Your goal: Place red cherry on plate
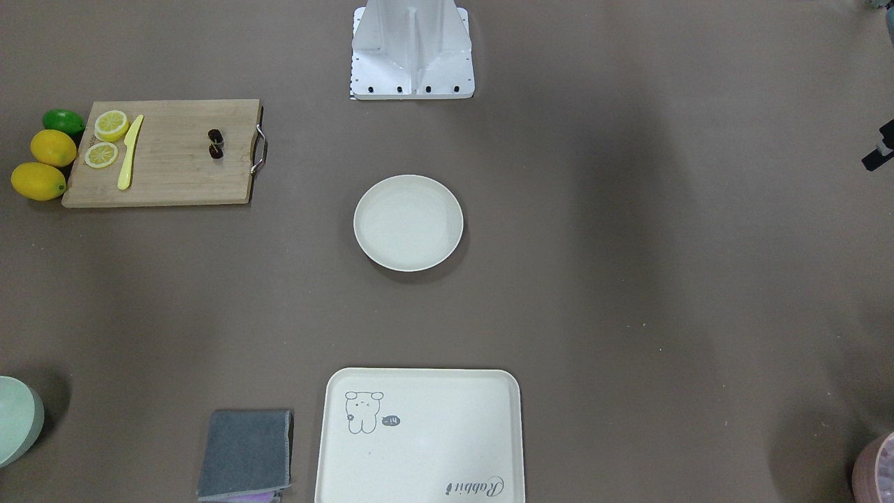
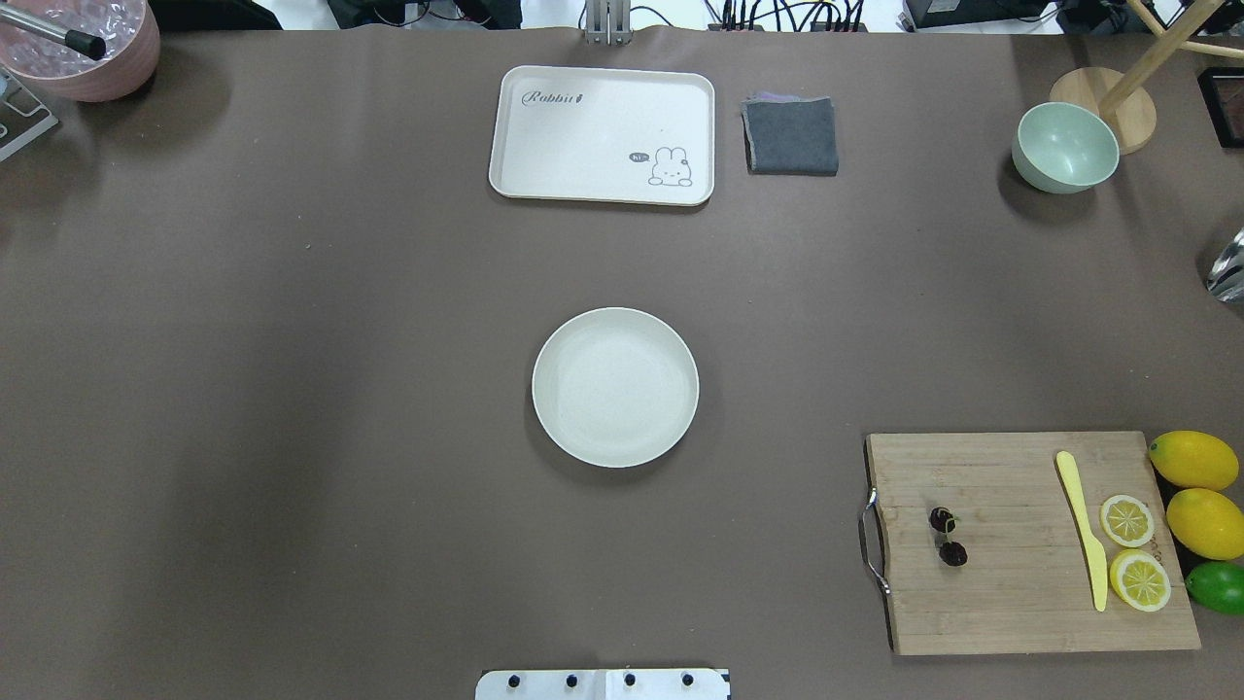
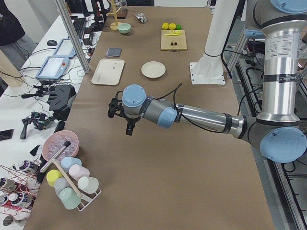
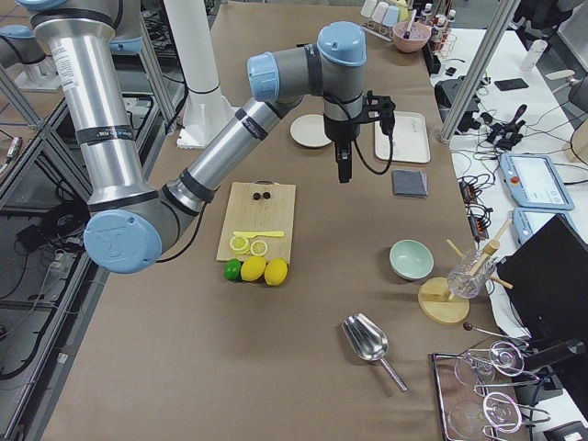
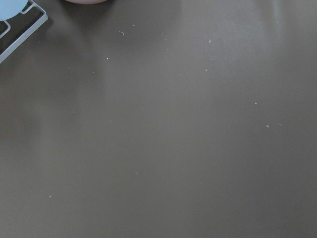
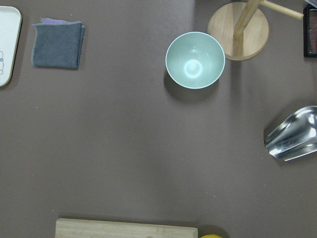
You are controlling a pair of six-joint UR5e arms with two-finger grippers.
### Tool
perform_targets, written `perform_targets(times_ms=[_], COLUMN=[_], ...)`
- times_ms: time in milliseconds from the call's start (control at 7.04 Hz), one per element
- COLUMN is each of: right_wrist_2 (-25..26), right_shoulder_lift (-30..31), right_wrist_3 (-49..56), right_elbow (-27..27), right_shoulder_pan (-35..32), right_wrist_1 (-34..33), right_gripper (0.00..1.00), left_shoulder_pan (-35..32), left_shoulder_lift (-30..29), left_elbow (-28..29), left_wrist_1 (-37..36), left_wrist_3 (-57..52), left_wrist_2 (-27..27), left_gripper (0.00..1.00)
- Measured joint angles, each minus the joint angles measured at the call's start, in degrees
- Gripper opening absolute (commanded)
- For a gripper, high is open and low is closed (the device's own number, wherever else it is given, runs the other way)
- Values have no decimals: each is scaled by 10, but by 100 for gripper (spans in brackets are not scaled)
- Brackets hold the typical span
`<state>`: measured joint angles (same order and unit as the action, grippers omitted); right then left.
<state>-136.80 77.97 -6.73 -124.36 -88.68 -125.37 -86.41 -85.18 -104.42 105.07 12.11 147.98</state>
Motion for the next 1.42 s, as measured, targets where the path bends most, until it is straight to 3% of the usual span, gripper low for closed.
perform_targets(times_ms=[284,568,994,1278,1420], right_wrist_2=[-1,-6,-35,-16,23], right_shoulder_lift=[26,68,146,160,165], right_wrist_3=[16,44,25,-130,-244], right_elbow=[4,33,122,129,129], right_shoulder_pan=[3,15,68,150,216], right_wrist_1=[5,72,293,424,506], right_gripper=[100,100,99,99,99], left_shoulder_pan=[-14,-15,-11,-11,-10], left_shoulder_lift=[25,41,50,48,48], left_elbow=[0,-8,-7,-8,-7], left_wrist_1=[-1,-1,-2,-2,-2], left_wrist_3=[-76,-95,-95,-93,-92], left_wrist_2=[5,16,34,35,35], left_gripper=[98,98,98,98,98])
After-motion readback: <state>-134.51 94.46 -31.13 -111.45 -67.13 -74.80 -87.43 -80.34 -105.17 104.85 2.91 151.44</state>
